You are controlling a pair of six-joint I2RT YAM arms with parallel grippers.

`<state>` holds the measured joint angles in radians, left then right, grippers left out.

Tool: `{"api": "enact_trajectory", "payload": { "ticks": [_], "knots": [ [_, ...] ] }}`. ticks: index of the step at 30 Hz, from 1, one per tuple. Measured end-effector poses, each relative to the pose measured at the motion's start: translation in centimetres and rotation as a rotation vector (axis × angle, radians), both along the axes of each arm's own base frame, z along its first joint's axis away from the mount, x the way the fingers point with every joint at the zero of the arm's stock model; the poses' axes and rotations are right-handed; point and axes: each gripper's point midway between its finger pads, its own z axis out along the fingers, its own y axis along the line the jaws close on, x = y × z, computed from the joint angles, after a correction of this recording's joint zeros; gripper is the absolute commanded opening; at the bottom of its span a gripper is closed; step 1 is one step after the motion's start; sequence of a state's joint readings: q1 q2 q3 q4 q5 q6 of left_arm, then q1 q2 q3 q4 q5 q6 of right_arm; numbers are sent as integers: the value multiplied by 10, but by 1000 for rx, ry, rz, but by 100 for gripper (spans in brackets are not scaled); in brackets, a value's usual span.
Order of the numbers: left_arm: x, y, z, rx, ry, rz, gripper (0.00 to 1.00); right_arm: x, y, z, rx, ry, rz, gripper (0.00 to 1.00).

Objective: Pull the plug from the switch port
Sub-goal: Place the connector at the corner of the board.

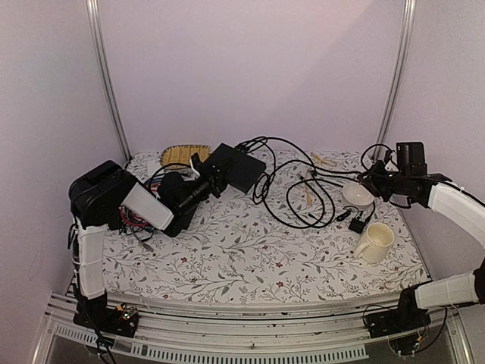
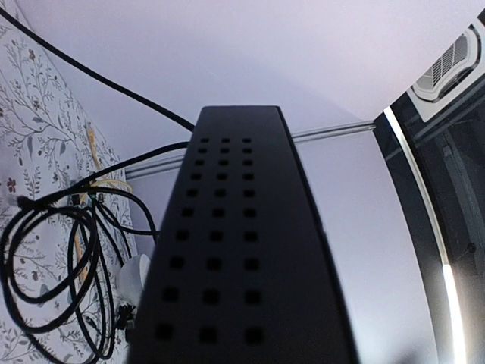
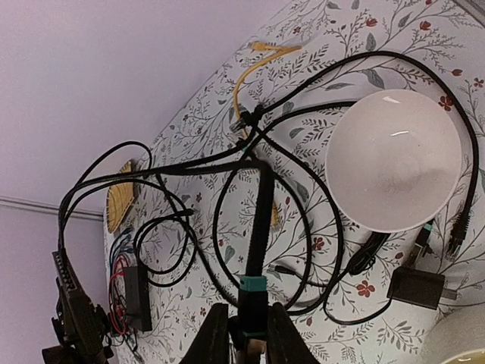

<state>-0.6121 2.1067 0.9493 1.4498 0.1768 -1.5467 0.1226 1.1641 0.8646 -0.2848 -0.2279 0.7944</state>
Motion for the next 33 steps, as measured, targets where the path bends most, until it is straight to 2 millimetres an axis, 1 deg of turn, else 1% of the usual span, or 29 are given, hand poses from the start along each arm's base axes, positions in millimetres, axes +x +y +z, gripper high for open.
{"api": "enact_trajectory", "payload": {
  "ticks": [2, 4, 6, 10, 12, 16, 19, 22, 25, 27, 29, 33],
  "knots": [
    [-4, -7, -3, -3, -5, -35, 0, 11, 0, -15, -1, 25, -5, 25],
    [-9, -13, -10, 2, 2, -69, 0, 22, 0, -30, 3, 56, -14, 29],
    [-14, -20, -19, 13, 14, -103, 0, 32, -1, -41, 9, 78, -16, 34],
    [-24, -33, -32, 31, 32, -154, 0, 46, -2, -52, 20, 100, -23, 40],
    [-28, -37, -36, 38, 38, -171, 0, 49, -2, -53, 26, 103, -24, 42],
    [-30, -42, -43, 46, 46, -188, 0, 50, -1, -47, 34, 85, -16, 45],
    [-30, -42, -42, 45, 44, -187, 0, 47, -1, -41, 27, 72, -12, 46],
    [-28, -44, -39, 39, 37, -188, 0, 42, -3, -24, 16, 30, -12, 47],
    [-26, -45, -37, 33, 32, -188, 0, 34, -9, -1, -5, -29, -26, 49],
    [-26, -46, -38, 32, 34, -189, 0, 28, -12, 8, -17, -55, -36, 50],
    [-26, -46, -39, 32, 37, -190, 0, 20, -16, 13, -34, -67, -46, 50],
    [-26, -47, -39, 32, 38, -192, 0, 9, -19, 14, -48, -70, -54, 50]
  ]
}}
